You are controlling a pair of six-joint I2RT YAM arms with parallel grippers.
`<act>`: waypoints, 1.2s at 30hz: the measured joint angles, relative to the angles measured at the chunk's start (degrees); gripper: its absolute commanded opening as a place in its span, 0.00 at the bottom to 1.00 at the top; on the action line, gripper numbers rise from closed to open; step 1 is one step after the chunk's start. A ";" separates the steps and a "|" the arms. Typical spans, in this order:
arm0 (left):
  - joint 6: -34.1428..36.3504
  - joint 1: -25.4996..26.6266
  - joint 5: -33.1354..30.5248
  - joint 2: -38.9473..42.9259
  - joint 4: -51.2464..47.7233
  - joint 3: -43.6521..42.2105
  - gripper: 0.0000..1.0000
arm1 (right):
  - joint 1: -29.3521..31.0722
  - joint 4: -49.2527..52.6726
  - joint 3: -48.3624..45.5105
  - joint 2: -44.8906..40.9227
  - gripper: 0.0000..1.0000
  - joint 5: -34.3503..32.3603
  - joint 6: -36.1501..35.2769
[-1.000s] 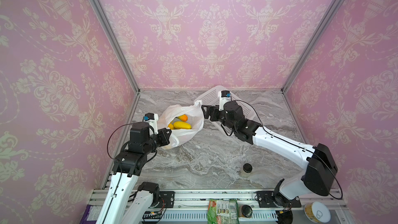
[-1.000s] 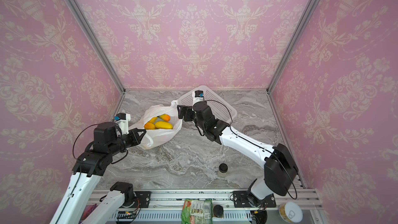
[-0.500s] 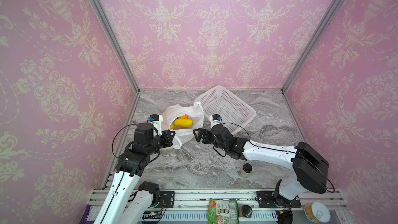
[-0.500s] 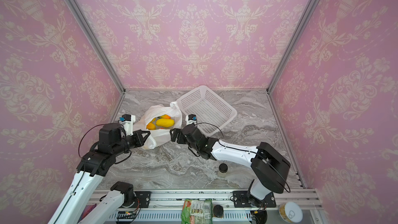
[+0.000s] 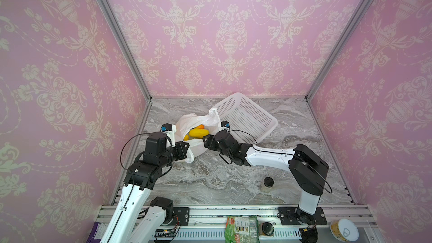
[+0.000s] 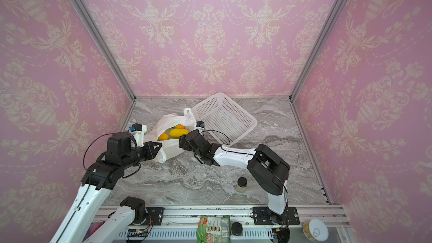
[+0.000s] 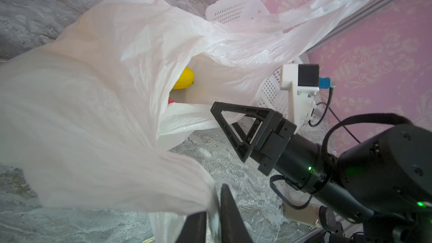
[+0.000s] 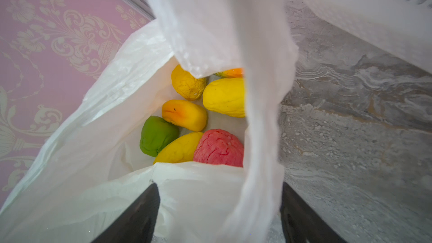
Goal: Untie the knot of the plastic bag and take out the fruit
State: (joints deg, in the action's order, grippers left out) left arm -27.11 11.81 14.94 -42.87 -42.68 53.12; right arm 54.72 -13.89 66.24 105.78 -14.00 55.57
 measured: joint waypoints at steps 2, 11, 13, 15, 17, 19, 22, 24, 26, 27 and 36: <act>1.49 0.02 -2.69 -1.53 -2.27 5.16 0.51 | 0.31 -0.52 -2.27 -0.46 0.75 -0.37 0.00; 6.56 0.04 -11.89 -15.26 -8.15 27.65 0.84 | 1.05 -4.15 -8.70 -2.47 0.69 -0.42 -0.28; 8.04 0.04 -14.10 -19.58 -9.33 30.36 0.86 | 1.05 -4.92 -9.11 -3.13 0.69 -0.39 -0.55; 10.05 0.07 -15.69 -24.48 -10.86 33.20 0.89 | 1.03 -5.57 -9.11 -3.72 0.68 -0.15 -1.03; 12.70 0.42 -16.52 -29.27 -12.98 36.50 0.90 | 1.03 -6.47 -9.14 -4.07 0.68 0.52 -1.49; 15.63 1.20 -17.33 -33.07 -14.62 39.23 0.90 | 0.92 -7.43 -9.35 -4.15 0.67 1.25 -1.55; 19.26 3.74 -19.91 -37.35 -16.15 40.00 0.90 | 0.74 -8.98 -10.40 -4.15 0.65 2.45 -1.53; 21.49 6.54 -21.38 -39.30 -16.13 38.66 0.91 | 0.42 -9.51 -11.13 -4.15 0.63 3.15 -1.53; 23.47 10.16 -23.91 -40.85 -15.56 36.59 0.92 | 0.04 -9.70 -11.54 -4.15 0.62 3.63 -1.53; 24.41 12.02 -25.88 -41.90 -15.23 35.45 0.92 | -0.24 -9.88 -11.72 -4.15 0.62 3.78 -1.53; 26.73 14.99 -41.57 -49.51 -13.60 29.62 0.93 | -1.51 -11.89 -13.09 -4.15 0.62 4.70 -1.49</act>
State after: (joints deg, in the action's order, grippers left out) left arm -0.38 26.81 -26.63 -92.38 -56.27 82.74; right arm 53.21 -25.78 53.15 101.62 -9.30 54.08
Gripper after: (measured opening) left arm 0.930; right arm 0.618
